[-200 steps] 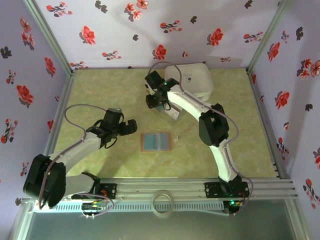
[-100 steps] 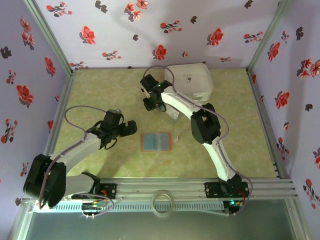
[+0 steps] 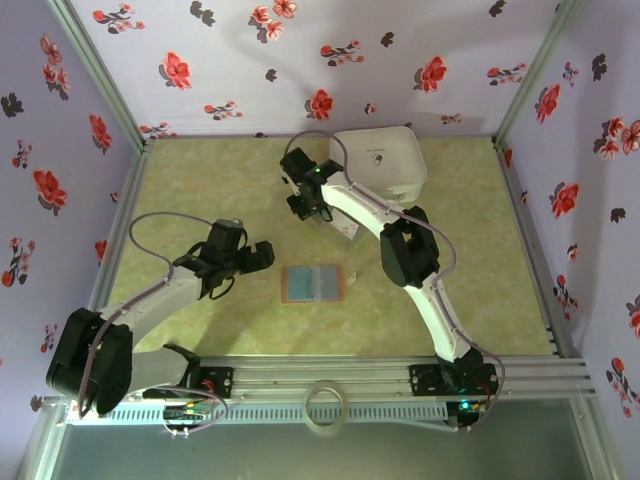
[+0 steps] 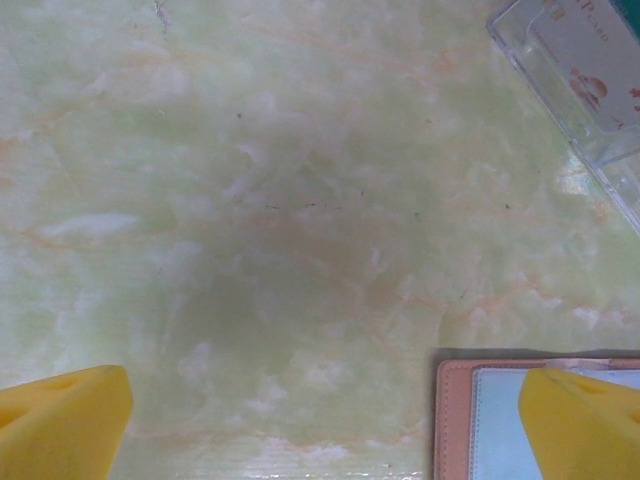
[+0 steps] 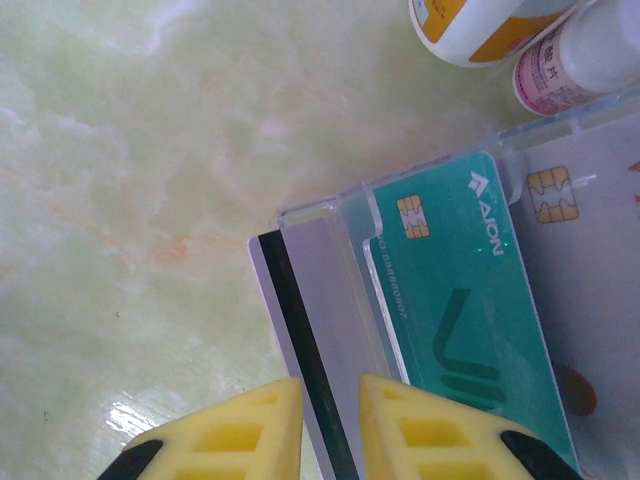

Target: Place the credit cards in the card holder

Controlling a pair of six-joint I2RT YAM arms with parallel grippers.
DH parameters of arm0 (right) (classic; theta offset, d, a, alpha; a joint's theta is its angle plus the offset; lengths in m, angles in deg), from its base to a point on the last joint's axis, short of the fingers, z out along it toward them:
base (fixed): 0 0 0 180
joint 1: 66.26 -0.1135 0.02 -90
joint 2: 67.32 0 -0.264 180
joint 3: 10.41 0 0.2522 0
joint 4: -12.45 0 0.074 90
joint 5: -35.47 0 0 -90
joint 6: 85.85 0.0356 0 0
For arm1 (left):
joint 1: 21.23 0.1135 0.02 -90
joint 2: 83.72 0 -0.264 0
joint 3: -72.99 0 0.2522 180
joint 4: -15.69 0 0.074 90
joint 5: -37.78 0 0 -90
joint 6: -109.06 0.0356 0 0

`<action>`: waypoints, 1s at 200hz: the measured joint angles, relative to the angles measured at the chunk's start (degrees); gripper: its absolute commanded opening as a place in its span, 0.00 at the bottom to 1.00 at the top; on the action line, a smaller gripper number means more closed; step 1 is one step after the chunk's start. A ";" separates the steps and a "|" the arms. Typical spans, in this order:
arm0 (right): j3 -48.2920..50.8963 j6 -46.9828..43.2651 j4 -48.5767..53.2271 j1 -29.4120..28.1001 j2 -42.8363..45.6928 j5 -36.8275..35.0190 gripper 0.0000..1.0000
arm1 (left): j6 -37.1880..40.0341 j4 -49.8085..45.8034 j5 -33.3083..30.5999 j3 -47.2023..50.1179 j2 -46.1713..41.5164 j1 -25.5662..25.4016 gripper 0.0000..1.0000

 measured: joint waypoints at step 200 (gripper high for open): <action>-1.31 -0.63 0.37 -0.35 -2.69 -0.28 0.08 | -0.59 0.26 0.04 0.15 0.02 0.00 1.00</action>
